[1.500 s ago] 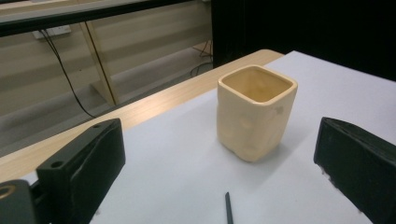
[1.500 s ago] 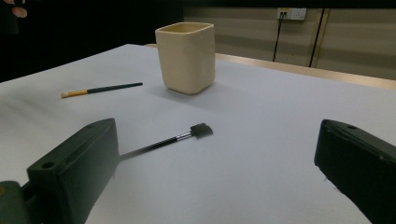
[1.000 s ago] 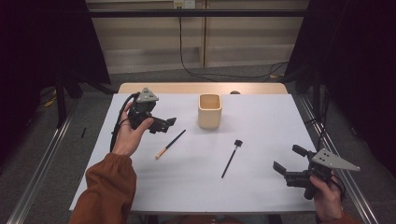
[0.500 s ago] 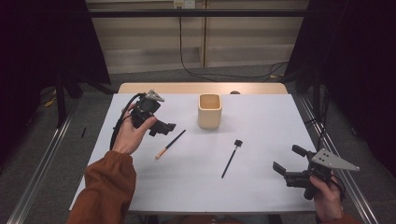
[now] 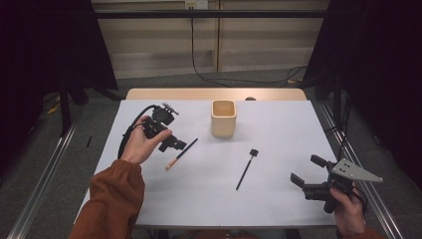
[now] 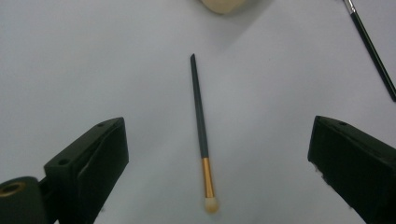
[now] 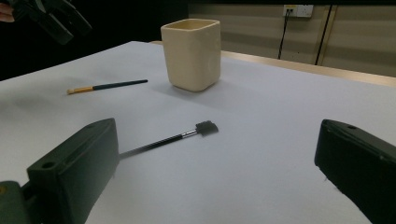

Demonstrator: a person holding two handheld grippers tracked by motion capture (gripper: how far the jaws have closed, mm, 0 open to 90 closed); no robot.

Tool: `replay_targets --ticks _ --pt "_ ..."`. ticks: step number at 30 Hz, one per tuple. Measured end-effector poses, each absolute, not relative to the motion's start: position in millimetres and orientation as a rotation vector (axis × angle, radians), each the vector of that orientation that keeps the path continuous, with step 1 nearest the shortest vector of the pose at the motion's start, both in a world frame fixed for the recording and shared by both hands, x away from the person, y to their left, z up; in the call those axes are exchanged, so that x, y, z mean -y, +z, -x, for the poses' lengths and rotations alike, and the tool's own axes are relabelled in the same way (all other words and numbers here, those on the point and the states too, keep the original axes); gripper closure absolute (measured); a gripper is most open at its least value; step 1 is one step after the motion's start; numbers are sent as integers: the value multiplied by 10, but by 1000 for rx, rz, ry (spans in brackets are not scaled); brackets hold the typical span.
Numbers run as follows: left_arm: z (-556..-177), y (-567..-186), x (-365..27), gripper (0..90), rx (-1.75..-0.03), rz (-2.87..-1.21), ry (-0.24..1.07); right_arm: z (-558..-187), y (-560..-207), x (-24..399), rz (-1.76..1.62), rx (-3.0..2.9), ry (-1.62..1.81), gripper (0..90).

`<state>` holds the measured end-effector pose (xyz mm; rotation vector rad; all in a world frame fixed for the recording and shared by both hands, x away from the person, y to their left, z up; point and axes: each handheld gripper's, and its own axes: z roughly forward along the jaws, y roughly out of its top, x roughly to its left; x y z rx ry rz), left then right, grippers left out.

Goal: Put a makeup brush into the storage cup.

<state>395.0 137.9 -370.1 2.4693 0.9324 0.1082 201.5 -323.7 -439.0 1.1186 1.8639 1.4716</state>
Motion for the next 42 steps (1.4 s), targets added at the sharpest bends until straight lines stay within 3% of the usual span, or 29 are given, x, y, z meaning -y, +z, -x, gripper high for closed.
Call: replay_targets --ticks 4,28,32,33,42 --pt "-3952 -3768 -1368 49 -949 -2499 37 -2018 -4394 3232 -1118 -1865 1472 0" --pt "-4025 -4203 -1267 60 -993 -2719 -60 -2016 -4402 3224 -1117 -1888 1462 0" --pt "-4029 -4241 -1278 149 -999 -2736 -65 -2015 -4404 3226 -1113 -1889 1461 0" --pt "-4027 -4243 -1283 242 -998 -2730 -46 -2016 -4405 3226 -1114 -1888 1462 0" --pt "-4039 -4302 -1288 410 -1000 -2763 -55 -2016 -4405 3224 -1118 -1889 1460 0"
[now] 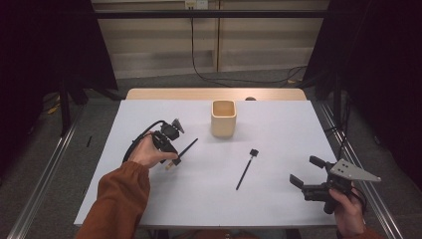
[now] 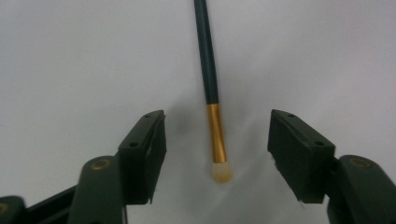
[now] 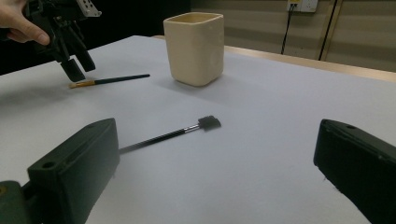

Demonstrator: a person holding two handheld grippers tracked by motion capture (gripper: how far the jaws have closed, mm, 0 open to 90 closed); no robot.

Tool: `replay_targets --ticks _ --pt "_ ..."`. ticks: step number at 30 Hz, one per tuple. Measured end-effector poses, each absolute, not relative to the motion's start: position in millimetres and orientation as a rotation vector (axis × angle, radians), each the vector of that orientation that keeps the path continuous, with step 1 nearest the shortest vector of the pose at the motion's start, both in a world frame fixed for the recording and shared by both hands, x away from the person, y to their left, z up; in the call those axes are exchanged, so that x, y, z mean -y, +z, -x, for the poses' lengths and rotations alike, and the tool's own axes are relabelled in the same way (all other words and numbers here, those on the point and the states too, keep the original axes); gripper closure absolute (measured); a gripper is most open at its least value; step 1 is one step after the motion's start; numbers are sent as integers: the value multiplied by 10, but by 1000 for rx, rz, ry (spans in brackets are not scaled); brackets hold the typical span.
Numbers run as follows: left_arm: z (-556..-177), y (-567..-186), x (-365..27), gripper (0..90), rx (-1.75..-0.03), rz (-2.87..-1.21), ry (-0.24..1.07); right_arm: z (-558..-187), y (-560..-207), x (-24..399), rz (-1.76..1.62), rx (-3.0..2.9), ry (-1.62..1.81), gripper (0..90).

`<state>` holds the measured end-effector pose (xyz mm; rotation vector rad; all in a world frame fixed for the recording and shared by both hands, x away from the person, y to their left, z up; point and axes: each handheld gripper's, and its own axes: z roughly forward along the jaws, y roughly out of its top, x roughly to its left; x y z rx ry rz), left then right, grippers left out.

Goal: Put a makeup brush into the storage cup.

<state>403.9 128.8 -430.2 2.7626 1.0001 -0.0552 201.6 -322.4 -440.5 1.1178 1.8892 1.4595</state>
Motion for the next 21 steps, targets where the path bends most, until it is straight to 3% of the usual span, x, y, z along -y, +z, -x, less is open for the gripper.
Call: replay_targets --ticks 4,9,21 --pt "-4045 -4329 -1270 520 -1018 -2766 -73 -2014 -4403 3226 -1112 -1887 1459 0" --pt "-4046 -4384 -1227 593 -1018 -2789 -85 -2013 -4403 3224 -1110 -1891 1458 0" --pt "-4026 -4452 -1099 663 -1044 -2858 -40 -2010 -4403 3217 -1108 -1891 1456 0"
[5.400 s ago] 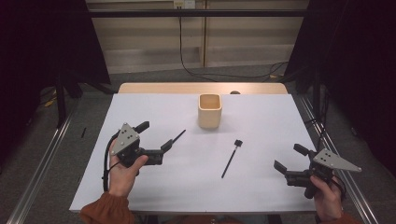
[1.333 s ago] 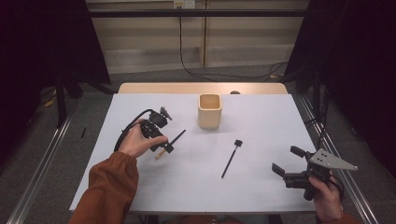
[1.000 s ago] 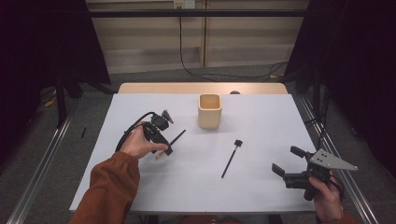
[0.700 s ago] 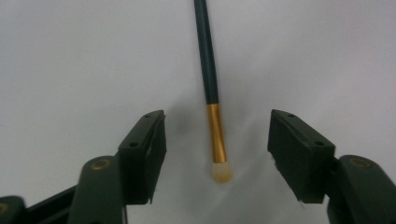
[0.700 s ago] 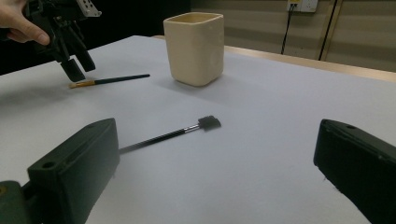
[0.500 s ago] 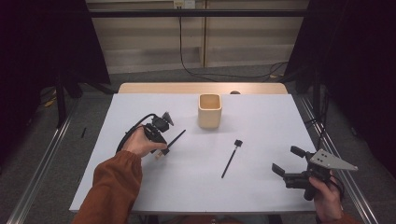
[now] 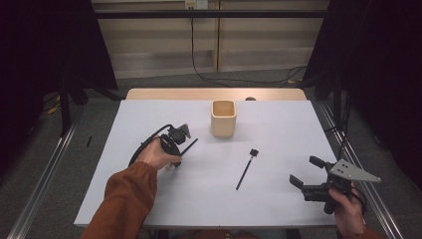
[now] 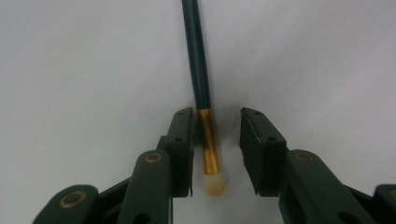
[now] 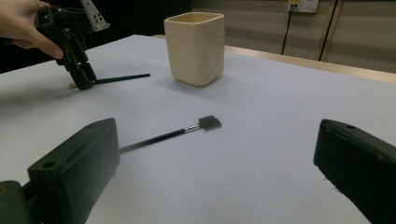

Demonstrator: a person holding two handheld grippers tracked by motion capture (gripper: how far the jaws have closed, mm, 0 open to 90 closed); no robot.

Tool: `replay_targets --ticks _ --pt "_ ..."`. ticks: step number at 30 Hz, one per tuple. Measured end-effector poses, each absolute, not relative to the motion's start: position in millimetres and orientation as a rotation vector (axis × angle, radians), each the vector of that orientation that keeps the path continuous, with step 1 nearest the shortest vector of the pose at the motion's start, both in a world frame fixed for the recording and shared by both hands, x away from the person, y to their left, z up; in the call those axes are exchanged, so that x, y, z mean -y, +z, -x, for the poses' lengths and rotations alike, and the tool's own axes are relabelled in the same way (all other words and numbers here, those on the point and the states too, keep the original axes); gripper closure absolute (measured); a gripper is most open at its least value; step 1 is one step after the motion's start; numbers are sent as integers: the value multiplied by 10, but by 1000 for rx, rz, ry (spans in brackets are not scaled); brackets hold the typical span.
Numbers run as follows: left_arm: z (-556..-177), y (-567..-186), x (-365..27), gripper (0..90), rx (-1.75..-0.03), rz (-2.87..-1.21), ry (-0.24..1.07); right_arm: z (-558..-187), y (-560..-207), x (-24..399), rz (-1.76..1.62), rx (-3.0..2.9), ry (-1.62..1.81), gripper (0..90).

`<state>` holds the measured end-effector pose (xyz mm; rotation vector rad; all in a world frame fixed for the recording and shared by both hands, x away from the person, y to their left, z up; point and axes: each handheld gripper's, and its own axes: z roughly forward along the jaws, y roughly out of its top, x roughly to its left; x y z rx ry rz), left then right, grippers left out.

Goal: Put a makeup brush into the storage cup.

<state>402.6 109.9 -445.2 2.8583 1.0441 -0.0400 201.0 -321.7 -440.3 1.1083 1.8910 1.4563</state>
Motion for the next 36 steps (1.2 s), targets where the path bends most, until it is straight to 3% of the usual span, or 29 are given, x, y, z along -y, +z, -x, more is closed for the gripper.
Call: replay_targets --ticks 2,8,20,36 --pt "-4049 -4453 -1113 743 -1058 -2856 -35 -2006 -4402 3219 -1111 -1890 1456 0" --pt "-4084 -4461 -1097 802 -1077 -2873 -40 -2006 -4402 3220 -1113 -1888 1457 0" --pt "-4091 -4449 -1081 846 -1051 -2910 -23 -2006 -4402 3221 -1115 -1891 1457 0" --pt "-4111 -4430 -1172 849 -1080 -2838 -69 -2013 -4407 3226 -1120 -1891 1459 0"
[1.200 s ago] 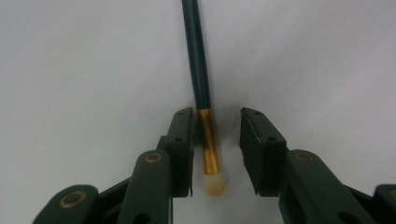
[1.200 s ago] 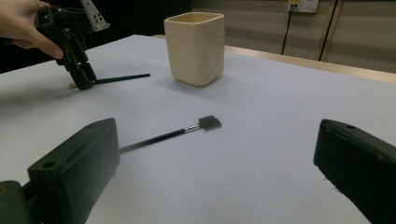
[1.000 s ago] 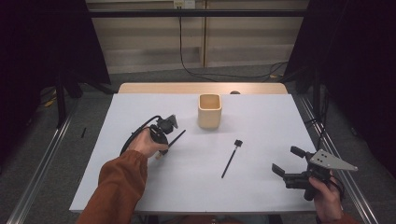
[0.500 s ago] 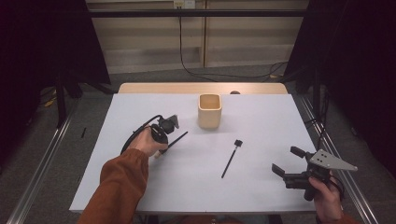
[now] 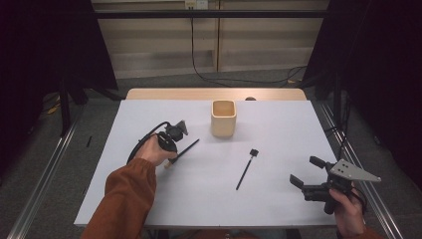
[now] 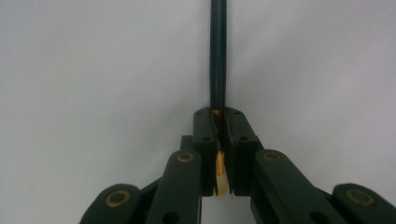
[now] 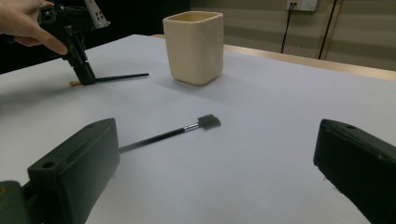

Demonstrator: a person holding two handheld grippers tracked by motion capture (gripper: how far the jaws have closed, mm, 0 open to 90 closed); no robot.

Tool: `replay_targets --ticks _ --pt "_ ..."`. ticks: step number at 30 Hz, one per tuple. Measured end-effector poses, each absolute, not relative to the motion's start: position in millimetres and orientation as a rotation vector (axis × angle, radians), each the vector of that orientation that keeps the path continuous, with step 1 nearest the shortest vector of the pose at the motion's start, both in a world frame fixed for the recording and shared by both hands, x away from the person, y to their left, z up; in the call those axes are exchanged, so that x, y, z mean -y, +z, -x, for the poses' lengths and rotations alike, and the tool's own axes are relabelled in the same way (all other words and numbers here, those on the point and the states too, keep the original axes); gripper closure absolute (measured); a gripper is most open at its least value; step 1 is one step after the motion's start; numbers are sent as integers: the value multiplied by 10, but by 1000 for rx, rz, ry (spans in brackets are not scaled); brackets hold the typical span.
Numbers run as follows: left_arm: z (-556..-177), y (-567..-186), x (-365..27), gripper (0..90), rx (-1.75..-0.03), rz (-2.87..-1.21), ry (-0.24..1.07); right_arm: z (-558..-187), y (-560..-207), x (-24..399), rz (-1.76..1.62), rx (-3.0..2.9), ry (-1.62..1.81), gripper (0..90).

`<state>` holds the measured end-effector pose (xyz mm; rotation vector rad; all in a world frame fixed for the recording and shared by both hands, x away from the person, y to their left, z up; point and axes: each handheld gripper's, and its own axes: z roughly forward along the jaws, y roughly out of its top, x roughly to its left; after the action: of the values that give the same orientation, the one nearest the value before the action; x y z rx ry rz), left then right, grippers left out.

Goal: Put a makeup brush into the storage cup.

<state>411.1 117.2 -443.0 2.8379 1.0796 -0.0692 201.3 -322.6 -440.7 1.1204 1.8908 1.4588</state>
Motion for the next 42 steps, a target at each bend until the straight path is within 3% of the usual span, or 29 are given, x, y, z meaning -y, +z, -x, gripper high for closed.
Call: replay_targets --ticks 23,30,33,42 --pt "-4025 -4212 -1430 848 -1082 -2576 -53 -2017 -4409 3221 -1121 -1892 1455 0" --pt "-3968 -4164 -1439 848 -1071 -2504 -17 -2013 -4408 3223 -1118 -1893 1452 0" --pt "-3932 -4144 -1445 848 -1019 -2497 57 -2012 -4409 3224 -1118 -1895 1451 0" --pt "-3895 -4111 -1607 847 -1021 -2304 90 -2012 -4410 3225 -1121 -1892 1452 0"
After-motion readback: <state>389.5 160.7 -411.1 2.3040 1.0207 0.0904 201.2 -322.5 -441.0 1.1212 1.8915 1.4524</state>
